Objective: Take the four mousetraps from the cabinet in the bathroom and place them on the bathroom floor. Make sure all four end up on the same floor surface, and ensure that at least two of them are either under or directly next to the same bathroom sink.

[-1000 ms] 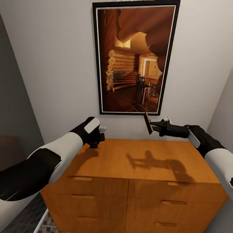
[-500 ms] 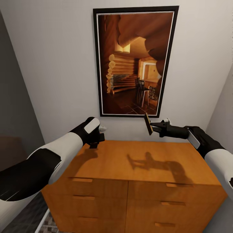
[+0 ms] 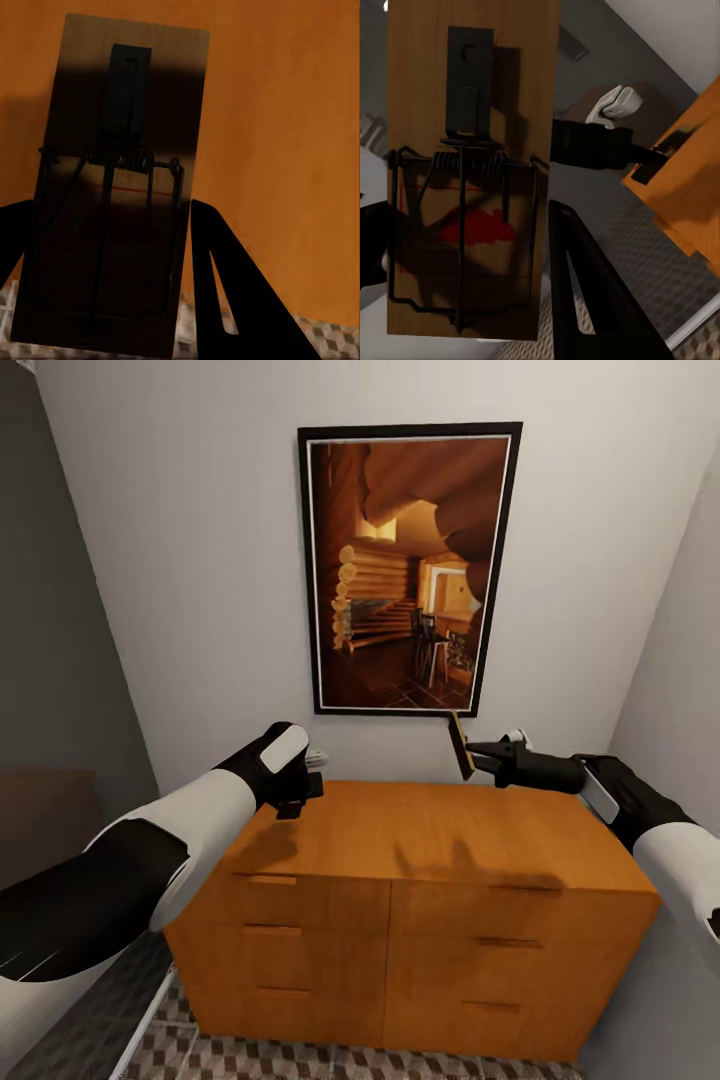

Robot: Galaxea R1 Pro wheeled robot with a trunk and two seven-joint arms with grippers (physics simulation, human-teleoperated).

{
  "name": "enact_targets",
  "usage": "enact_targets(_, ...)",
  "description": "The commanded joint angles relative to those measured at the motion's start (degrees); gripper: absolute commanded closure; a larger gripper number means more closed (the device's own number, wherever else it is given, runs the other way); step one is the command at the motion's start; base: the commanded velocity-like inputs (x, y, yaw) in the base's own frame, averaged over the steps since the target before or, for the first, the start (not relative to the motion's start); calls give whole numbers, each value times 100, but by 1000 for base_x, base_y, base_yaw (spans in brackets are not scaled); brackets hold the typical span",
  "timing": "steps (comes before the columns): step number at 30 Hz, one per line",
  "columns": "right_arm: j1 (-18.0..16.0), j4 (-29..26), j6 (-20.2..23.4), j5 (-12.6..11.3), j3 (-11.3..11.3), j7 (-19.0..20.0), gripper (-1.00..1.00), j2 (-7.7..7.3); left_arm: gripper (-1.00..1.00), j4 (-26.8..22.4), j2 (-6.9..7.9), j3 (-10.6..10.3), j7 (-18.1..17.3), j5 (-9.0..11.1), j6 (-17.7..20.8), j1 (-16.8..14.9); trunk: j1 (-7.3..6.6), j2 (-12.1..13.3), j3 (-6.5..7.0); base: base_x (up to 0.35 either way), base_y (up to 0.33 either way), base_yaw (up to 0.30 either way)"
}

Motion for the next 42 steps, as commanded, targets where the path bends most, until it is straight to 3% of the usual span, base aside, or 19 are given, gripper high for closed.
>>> enact_targets(1,-8,13,85,-31,34,26,100,-6,100,-8,3,-38,38,44,24,-4,-25,36,12,-259,0,0)
enact_targets(14,-8,128,31,-24,36,13,100,1,100,-11,17,-38,40,33,24,14,-310,557,301,-64,0,7)
enact_targets(26,-8,369,-158,-15,44,4,100,2,100,-6,25,-38,40,24,24,14,-574,1039,544,-210,0,64)
enact_targets(34,-8,461,-177,-1,45,-5,100,17,100,-1,150,-39,45,15,26,14,-750,1359,709,-218,0,117)
enact_targets(42,-8,552,-245,227,45,-6,100,105,100,1,268,-46,41,7,32,14,-925,1680,861,-152,0,78)
